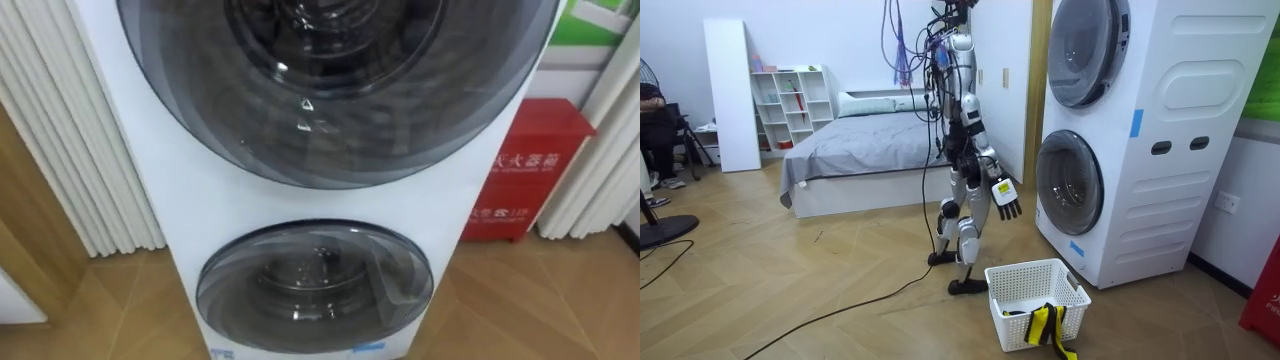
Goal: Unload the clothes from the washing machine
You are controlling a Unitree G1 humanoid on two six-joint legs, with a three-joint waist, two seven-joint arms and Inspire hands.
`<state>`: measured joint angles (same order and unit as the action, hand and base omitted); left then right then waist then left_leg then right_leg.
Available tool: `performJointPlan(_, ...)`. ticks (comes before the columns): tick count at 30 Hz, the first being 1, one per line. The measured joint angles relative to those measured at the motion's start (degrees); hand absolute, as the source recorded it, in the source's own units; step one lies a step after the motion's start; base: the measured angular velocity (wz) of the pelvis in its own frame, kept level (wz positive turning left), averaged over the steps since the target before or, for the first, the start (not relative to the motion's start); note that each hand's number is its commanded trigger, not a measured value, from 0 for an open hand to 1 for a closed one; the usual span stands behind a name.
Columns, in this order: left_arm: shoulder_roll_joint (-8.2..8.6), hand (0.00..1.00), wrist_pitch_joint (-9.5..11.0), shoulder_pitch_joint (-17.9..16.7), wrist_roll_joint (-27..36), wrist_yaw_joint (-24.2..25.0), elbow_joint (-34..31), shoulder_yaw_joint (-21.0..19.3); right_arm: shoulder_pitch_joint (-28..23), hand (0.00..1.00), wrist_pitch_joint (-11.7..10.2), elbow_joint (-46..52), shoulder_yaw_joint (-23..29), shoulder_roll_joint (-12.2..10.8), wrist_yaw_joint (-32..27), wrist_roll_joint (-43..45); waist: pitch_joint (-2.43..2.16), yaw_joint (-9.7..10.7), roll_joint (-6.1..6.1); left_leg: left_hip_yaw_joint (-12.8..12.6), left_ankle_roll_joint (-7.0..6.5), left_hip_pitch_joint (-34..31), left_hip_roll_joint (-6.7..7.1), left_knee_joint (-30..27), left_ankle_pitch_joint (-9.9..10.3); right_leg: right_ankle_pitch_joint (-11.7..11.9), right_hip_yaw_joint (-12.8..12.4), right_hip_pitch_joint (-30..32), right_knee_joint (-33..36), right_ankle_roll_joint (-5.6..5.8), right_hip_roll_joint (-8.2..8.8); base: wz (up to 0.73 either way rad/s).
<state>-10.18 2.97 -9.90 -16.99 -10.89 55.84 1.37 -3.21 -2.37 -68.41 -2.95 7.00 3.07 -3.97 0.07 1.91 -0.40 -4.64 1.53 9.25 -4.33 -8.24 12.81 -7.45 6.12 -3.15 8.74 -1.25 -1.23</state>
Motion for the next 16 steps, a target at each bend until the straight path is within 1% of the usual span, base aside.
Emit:
performJointPlan(1,-0.15,0.0,0.07,-1.3,0.81,-2.18,3.41,-3.13,-0.87,0.0,-0.01,0.01,1.09,-0.01,-0.1,-0.03,0.01,-0.73,0.16,0.01,0.04,0.58,-0.06,0.06,0.02,-0.04,-0.3,-0.11,-0.03,-0.05,-0.11,-0.07)
performJointPlan(2,-0.31,0.0,-0.13,-2.97,1.21,-4.04,6.15,-5.2,-1.22,0.0,-0.01,-0.1,2.0,-0.02,-0.2,0.04,0.05,-0.94,0.17,0.02,0.21,1.16,-0.07,0.04,0.14,-0.33,-0.57,-0.65,-0.01,-0.05,-0.15,-0.05)
performJointPlan(3,-0.35,0.0,-0.48,-3.75,1.22,-4.76,7.34,-5.93,-1.39,0.0,-0.01,-0.16,2.1,-0.02,-0.34,0.07,0.11,-0.93,0.27,0.02,0.41,1.31,-0.1,0.05,0.31,-0.49,-0.64,-0.98,0.03,0.0,-0.14,0.06)
performJointPlan(5,-0.05,0.0,-2.69,-6.11,1.65,-5.96,10.25,-6.38,-1.56,0.0,-0.02,-0.14,2.09,0.07,-0.51,-0.05,-0.04,-1.21,0.73,0.08,0.27,1.45,-0.1,0.08,1.01,-0.67,-0.28,-1.07,0.52,0.23,0.04,0.12)
performJointPlan(6,0.1,0.0,-3.17,-6.37,1.69,-5.96,10.79,-6.6,-1.57,0.0,-0.02,-0.16,2.08,0.03,-0.5,-0.09,-0.01,-1.39,0.7,0.1,0.25,1.43,-0.01,0.07,1.02,-0.67,-0.07,-1.04,0.7,0.3,0.14,0.05)
performJointPlan(8,1.15,0.0,-4.83,-6.68,1.79,-5.92,11.63,-8.0,-2.1,0.0,-0.05,-0.29,2.26,-0.03,-0.44,-0.26,-0.04,-2.18,0.68,0.09,0.0,1.46,0.07,-0.08,1.32,-0.63,0.03,-1.32,0.9,0.43,0.28,0.0)
performJointPlan(10,1.86,0.0,-5.4,-6.46,1.88,-5.92,11.64,-8.75,-2.19,0.0,-0.03,-0.43,2.22,-0.11,-0.39,-1.15,-0.08,-2.21,0.66,0.08,-0.01,1.47,0.04,-0.1,1.33,-0.56,0.07,-1.77,0.95,0.45,0.26,0.0)
performJointPlan(12,2.4,0.0,-5.53,-5.86,1.89,-5.92,11.66,-9.54,-2.46,0.0,-0.02,-0.46,2.11,-0.13,-0.39,-2.64,-0.23,-2.29,0.93,0.05,0.0,1.47,0.0,-0.05,1.34,-0.55,0.06,-1.73,0.94,0.43,0.2,0.0)
performJointPlan(13,2.66,0.0,-5.66,-5.47,2.16,-5.94,11.67,-9.69,-2.48,0.0,0.02,-0.78,2.09,-0.13,-0.39,-3.94,-0.11,-2.24,0.75,0.05,0.01,1.46,-0.01,-0.01,1.34,-0.55,0.11,-1.72,0.87,0.43,0.17,0.0)
performJointPlan(14,2.96,0.0,-6.06,-5.34,2.81,-5.94,11.66,-9.71,-2.5,0.0,0.18,-1.04,2.11,-0.13,-0.4,-5.23,-0.29,-2.22,1.15,0.04,0.01,1.47,-0.01,-0.04,1.34,-0.55,0.16,-1.72,0.79,0.44,0.17,0.0)
performJointPlan(16,3.44,0.0,-6.84,-4.8,2.86,-5.94,11.56,-10.12,-2.43,0.0,0.71,-1.37,2.48,-0.14,-0.39,-6.17,-0.26,-2.19,1.08,0.01,-0.01,1.49,0.0,-0.08,1.33,-0.56,0.16,-1.73,0.67,0.45,0.18,0.0)
